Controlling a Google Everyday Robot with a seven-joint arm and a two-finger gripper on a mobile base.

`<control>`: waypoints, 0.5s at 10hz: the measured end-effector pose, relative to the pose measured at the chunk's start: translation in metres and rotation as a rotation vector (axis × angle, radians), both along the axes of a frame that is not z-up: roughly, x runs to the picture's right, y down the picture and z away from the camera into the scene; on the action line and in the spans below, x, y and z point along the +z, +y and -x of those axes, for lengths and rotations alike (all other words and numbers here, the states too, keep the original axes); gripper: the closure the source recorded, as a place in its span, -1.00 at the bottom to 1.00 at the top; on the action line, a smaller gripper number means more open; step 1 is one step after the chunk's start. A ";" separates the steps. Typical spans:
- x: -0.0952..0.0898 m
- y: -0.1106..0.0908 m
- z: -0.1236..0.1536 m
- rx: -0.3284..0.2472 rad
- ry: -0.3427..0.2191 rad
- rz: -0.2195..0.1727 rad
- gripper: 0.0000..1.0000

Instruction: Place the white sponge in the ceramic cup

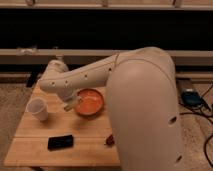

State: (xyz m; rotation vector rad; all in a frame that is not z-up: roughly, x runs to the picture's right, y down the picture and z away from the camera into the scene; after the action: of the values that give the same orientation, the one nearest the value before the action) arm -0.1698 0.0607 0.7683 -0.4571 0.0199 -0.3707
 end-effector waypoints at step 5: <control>-0.009 -0.042 0.050 -0.073 -0.102 -0.071 1.00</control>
State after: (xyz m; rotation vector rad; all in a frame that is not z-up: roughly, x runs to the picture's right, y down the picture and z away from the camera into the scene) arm -0.2200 0.0185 0.7592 -0.3674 -0.0494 -0.4635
